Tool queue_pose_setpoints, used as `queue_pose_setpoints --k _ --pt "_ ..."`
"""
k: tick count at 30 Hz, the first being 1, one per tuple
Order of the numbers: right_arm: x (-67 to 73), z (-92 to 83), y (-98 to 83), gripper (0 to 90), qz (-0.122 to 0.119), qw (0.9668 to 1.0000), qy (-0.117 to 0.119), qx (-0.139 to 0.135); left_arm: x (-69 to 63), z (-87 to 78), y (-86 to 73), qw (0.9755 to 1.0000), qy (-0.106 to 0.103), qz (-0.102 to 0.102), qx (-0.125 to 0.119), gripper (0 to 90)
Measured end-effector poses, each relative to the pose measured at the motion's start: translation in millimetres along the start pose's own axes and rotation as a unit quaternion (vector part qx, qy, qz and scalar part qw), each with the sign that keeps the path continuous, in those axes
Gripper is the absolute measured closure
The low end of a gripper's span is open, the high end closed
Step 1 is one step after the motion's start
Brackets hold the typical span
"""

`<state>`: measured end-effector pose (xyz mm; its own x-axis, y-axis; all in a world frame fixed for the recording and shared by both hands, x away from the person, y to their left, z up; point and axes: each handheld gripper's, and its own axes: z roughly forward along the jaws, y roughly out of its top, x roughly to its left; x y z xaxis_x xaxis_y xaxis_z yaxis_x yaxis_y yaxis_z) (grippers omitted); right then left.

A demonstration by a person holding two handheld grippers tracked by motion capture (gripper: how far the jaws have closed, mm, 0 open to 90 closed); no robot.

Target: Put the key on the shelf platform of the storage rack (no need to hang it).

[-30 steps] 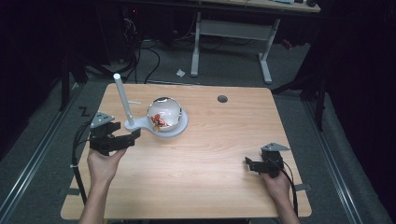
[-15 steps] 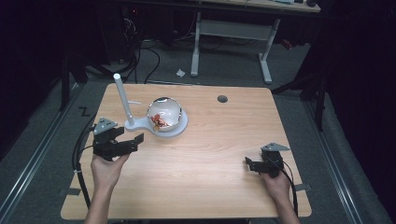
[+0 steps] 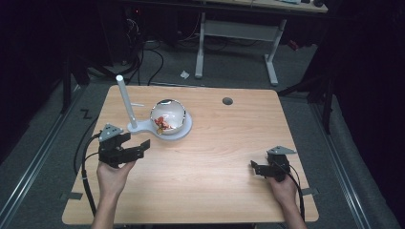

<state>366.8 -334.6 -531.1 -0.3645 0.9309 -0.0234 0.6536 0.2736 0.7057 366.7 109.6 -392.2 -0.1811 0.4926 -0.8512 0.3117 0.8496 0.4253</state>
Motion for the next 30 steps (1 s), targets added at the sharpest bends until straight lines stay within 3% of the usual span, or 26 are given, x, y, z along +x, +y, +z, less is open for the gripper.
queue_pose_setpoints --k 20,30 --pt "0.2 -0.2 0.0 16.3 0.0 1.0 0.0 0.0 11.9 3.3 -14.6 0.9996 0.006 -0.025 0.015 19.9" --pt "0.2 -0.2 -0.1 16.3 0.0 1.0 0.0 0.0 16.7 4.8 -21.0 0.9996 0.003 -0.022 0.019 19.9"
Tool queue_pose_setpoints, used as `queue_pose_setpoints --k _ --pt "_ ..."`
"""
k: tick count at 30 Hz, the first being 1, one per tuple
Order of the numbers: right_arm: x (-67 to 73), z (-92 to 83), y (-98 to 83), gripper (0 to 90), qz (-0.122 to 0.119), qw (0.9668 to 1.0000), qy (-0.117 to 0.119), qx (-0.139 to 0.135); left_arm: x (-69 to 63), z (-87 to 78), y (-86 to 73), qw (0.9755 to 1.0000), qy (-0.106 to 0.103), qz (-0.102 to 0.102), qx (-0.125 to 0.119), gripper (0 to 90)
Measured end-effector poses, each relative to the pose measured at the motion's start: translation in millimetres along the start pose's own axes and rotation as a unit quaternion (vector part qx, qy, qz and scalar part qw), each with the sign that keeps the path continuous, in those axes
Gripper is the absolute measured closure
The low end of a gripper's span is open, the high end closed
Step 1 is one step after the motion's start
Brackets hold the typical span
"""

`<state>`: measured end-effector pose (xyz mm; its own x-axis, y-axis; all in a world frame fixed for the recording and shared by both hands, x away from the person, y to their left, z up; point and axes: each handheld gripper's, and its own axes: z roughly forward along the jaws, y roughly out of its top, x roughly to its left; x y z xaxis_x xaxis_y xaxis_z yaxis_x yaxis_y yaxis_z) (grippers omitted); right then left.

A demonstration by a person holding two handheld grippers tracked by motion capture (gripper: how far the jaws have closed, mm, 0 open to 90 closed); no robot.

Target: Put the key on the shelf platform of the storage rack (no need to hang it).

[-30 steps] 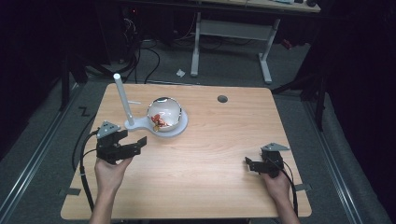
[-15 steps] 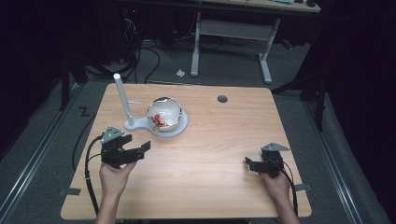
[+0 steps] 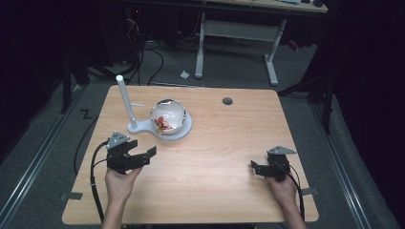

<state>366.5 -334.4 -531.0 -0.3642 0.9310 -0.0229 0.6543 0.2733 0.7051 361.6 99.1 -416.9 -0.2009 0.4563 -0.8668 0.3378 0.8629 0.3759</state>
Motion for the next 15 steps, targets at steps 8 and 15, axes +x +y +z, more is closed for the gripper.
queue_pose_setpoints --k 8,15 --pt "0.1 0.0 0.0 16.3 0.0 1.0 0.0 0.0 6.6 4.8 -7.4 0.9999 0.004 -0.007 0.014 19.9" --pt "0.1 -0.1 -0.1 16.3 0.0 1.0 0.0 0.0 9.0 9.6 -15.0 0.9997 0.014 -0.007 0.017 20.0"
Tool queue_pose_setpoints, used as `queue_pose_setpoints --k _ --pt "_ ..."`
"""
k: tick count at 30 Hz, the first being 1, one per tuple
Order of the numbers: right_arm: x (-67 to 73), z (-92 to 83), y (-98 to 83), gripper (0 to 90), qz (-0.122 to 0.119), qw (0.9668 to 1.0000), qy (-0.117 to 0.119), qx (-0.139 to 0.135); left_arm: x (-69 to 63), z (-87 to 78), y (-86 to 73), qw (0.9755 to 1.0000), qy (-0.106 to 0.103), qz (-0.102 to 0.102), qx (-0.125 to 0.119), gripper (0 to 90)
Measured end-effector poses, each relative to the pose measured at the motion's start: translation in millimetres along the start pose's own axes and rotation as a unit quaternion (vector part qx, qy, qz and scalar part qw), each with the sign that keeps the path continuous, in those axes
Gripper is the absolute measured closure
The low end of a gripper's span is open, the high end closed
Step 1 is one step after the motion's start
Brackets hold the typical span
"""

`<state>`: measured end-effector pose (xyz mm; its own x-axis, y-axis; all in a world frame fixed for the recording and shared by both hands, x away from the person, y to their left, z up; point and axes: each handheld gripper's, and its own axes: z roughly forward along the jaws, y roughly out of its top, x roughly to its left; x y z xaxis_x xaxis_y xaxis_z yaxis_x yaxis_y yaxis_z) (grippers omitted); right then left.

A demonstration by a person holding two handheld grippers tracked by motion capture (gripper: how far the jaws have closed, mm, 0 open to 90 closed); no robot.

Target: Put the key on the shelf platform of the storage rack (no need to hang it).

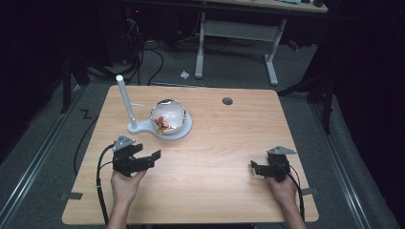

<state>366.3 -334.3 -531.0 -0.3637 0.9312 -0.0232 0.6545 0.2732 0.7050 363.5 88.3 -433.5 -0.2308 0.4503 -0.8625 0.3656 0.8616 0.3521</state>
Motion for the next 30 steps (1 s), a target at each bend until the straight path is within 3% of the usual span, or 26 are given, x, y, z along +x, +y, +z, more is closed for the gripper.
queue_pose_setpoints --k 1,12,16,17,19,26,27,29,30 --pt "0.1 0.0 0.0 16.3 0.0 1.0 0.0 0.0 0.8 0.6 -0.8 1.0 -0.001 0.007 0.0 20.1" --pt "0.2 -0.1 -0.1 16.4 0.001 1.0 0.0 0.0 3.6 4.4 -8.4 0.9999 0.005 -0.009 0.011 20.0" --pt "0.4 -0.2 -0.1 16.3 0.001 1.0 0.0 0.0 7.2 6.3 -12.2 0.9999 0.002 -0.002 0.015 19.9" --pt "0.5 -0.2 -0.1 16.4 0.002 1.0 0.0 0.001 7.0 7.1 -13.2 0.9998 0.006 -0.011 0.014 19.9" --pt "0.4 -0.2 -0.1 16.3 0.002 1.0 0.001 0.001 9.2 9.0 -13.9 0.9998 0.007 -0.011 0.015 19.9" --pt "0.3 -0.1 -0.1 16.3 0.002 1.0 0.001 0.0 15.9 16.6 -27.9 0.9998 0.019 0.011 -0.001 20.0" --pt "0.3 -0.1 -0.1 16.3 0.002 1.0 0.001 0.0 18.2 18.5 -30.2 0.9995 0.018 0.025 -0.002 20.0" --pt "0.3 -0.1 -0.1 16.3 0.002 1.0 0.001 0.0 18.5 21.2 -34.6 0.9995 0.027 0.016 -0.001 20.0" --pt "0.3 -0.1 -0.1 16.3 0.002 1.0 0.001 0.0 20.0 22.7 -36.0 0.9994 0.026 0.023 0.0 20.0"
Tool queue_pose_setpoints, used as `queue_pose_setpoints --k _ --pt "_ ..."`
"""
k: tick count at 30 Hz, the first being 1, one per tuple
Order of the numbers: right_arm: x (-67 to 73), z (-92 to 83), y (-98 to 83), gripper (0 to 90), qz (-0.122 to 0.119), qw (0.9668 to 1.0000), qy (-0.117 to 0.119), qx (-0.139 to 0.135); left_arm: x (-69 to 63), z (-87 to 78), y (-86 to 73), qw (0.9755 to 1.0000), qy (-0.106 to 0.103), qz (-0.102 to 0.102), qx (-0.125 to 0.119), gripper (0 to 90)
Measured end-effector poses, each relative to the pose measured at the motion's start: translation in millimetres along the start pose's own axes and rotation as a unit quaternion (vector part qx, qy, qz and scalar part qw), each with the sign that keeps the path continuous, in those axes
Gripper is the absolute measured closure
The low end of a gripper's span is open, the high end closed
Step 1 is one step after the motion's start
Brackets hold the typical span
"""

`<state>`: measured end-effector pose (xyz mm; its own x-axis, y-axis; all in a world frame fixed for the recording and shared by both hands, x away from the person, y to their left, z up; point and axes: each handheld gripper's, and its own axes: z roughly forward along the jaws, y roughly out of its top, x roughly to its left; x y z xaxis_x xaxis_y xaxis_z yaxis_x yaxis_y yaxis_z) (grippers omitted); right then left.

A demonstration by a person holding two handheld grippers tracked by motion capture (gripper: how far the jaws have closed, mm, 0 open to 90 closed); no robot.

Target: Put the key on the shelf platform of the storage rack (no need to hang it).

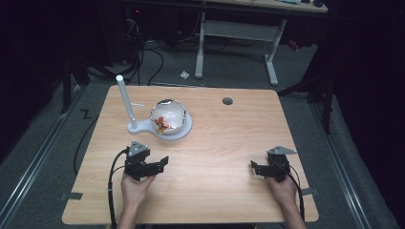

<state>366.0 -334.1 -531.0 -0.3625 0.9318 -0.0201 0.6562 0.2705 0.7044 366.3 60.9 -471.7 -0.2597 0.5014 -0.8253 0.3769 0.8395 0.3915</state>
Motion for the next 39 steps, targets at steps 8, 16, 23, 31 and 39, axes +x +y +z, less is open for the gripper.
queue_pose_setpoints --k 8,16,23,31,39 --pt "0.1 0.0 0.0 16.3 0.0 1.0 0.0 0.0 5.1 8.7 -10.4 0.9998 0.01 0.015 0.002 21.2" --pt "0.0 0.0 0.0 16.4 -0.002 1.0 0.0 0.0 9.5 17.7 -21.2 0.9992 0.025 0.03 -0.003 23.4" --pt "0.1 0.0 0.0 16.3 -0.002 1.0 0.0 0.0 16.2 26.1 -26.3 0.9984 0.035 0.042 -0.016 23.0" --pt "0.1 0.0 0.0 16.4 -0.001 1.0 0.0 0.0 20.3 35.3 -32.9 0.9974 0.039 0.057 -0.021 22.6" --pt "0.1 -0.1 0.0 16.4 -0.002 1.0 0.0 0.0 28.1 47.1 -43.6 0.9943 0.057 0.085 -0.029 22.7"
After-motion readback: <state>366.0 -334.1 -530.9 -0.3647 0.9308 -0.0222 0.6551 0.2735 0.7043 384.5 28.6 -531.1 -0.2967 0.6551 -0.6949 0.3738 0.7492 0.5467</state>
